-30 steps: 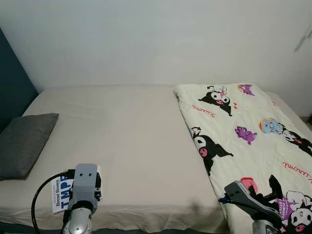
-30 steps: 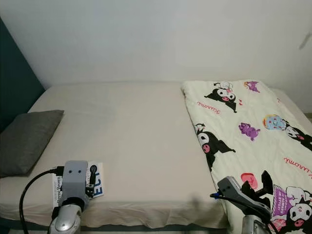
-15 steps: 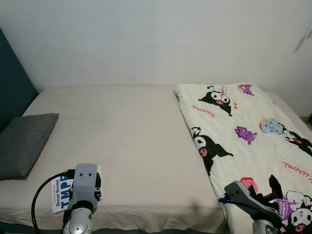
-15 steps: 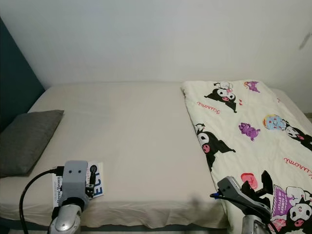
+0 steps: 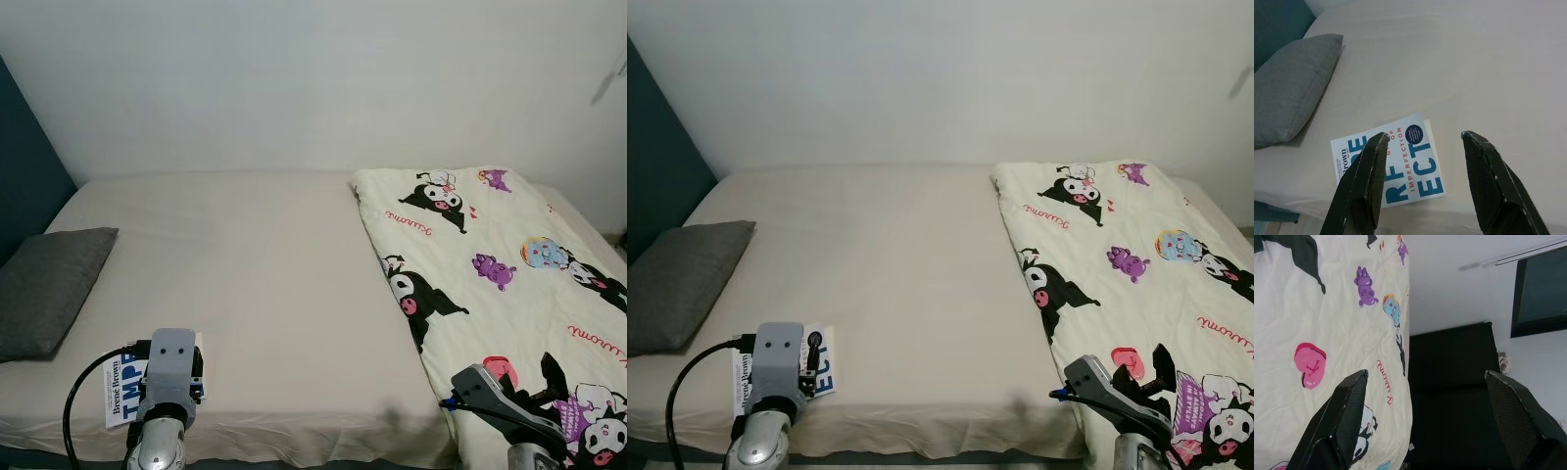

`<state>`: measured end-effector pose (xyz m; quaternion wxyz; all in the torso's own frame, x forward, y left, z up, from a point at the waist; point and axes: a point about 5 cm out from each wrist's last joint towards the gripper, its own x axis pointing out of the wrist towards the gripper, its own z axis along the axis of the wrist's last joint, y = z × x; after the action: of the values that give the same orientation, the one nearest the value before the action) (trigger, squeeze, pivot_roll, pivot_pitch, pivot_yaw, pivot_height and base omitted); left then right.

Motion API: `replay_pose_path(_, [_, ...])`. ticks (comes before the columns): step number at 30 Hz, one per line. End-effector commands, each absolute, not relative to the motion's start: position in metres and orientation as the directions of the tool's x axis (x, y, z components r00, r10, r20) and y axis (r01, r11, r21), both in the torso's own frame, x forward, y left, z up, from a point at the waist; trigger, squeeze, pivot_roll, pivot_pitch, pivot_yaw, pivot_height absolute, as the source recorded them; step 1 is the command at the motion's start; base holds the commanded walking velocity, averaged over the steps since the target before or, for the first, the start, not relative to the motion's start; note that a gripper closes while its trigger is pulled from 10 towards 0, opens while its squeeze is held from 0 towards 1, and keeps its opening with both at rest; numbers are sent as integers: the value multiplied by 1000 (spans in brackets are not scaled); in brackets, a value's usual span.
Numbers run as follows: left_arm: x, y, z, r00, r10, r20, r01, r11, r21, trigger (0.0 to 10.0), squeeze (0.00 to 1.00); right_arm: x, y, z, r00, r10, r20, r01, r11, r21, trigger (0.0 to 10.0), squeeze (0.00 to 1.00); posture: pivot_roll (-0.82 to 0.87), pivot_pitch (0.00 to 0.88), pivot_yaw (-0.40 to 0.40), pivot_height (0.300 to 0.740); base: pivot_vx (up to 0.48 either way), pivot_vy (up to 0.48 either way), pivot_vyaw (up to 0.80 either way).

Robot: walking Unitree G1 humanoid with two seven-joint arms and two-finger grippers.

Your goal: Clean up the room

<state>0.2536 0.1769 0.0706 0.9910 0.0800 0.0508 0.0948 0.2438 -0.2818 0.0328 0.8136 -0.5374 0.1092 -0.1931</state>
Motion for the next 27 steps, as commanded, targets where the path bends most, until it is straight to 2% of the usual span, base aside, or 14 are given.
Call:
replay_pose_path(1, [251,178,65,974,197,-112,-175,968,180,10000,0,238,-284,29,899,-437,18,188,349,-918,10000,0,-25,190,-1,740,0,0,0])
replay_pose_path(27, [249,184,65,968,223,-114,-200,962,185,10000,0,240,-283,31,900,-436,20,189,349,-918,10000,0,-6,179,-5,740,0,0,0])
